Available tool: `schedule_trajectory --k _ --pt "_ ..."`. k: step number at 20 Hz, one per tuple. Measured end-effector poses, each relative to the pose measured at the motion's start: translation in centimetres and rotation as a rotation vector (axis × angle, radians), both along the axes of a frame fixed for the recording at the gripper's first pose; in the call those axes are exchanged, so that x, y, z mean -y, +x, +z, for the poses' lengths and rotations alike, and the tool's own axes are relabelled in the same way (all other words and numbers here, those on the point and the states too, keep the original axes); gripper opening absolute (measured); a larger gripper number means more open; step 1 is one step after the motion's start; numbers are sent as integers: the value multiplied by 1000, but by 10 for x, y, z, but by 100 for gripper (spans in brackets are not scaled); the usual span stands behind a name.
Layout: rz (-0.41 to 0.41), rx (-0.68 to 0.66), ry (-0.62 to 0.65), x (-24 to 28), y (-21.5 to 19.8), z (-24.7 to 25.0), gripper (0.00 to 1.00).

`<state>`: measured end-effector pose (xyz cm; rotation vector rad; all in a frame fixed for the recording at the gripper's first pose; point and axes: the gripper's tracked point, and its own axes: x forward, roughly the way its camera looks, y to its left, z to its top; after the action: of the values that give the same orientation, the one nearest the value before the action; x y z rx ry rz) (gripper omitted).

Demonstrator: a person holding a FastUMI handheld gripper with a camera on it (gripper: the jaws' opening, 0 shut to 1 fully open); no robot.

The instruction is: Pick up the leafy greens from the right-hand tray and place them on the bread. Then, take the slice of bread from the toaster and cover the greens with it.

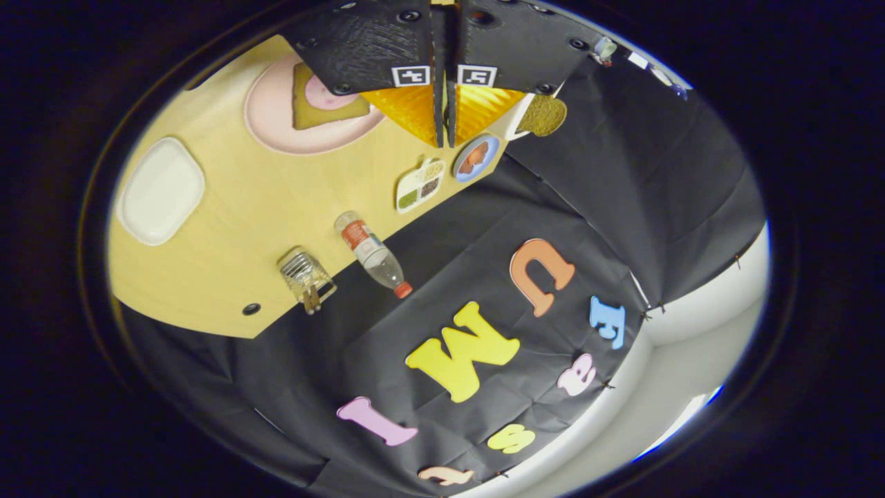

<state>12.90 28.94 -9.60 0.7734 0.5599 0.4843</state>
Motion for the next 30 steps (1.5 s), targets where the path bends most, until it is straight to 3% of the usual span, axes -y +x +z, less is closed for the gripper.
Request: schedule_trajectory --k 4,9,13,21,23,28,29,30 --pt "12 -54 31 -12 -6 -30 0" --pt "-51 -84 -2 18 4 -57 0" --pt "-95 -87 -85 50 6 -84 0" --pt "-93 -29 -299 71 0 -115 1" --pt "-97 -12 -334 75 1 -118 8" --pt "-146 44 -404 94 5 -108 58" --pt "-165 68 -427 99 5 -102 63" --pt "-185 97 -447 102 5 -93 78"
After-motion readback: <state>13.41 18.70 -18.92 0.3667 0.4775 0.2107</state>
